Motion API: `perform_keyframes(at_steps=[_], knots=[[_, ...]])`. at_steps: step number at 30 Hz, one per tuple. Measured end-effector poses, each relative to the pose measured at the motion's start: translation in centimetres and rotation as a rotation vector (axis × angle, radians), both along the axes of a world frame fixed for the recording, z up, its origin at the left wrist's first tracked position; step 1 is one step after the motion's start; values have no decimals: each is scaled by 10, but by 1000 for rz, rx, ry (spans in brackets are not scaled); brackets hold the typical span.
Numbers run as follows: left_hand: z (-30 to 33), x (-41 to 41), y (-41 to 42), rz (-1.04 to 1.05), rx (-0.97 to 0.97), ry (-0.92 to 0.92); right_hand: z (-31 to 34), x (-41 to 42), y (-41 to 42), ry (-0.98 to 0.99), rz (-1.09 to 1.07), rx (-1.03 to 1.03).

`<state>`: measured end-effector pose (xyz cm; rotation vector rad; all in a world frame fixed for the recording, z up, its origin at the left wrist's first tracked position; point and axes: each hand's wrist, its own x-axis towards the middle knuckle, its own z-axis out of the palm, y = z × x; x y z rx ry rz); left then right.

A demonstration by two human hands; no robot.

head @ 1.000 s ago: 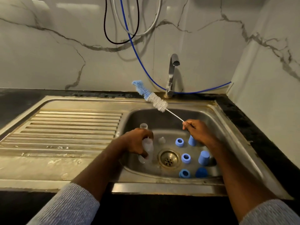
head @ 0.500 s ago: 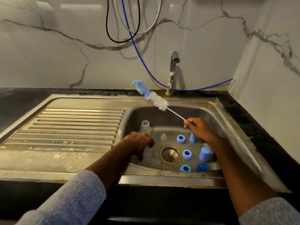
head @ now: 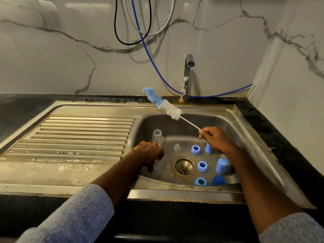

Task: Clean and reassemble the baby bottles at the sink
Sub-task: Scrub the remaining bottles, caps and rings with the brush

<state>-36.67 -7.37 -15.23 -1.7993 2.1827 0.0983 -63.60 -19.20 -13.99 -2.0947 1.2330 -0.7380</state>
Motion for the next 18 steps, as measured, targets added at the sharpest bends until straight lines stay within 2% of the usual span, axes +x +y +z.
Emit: perform_keyframes(at_steps=[7,12,15,18], knots=[[-1,5,-2,54,-40,48,0,-2,-1,-18,-3,9],[15,-7,-6,87,-226,206,2,-1,-4,-8,-10,16],[20,-28,-12,-27,-16,310,2,0,-5,7,-7,18],[17,-54,-20,-112,219,281,2,1,-8,21,-14,28]])
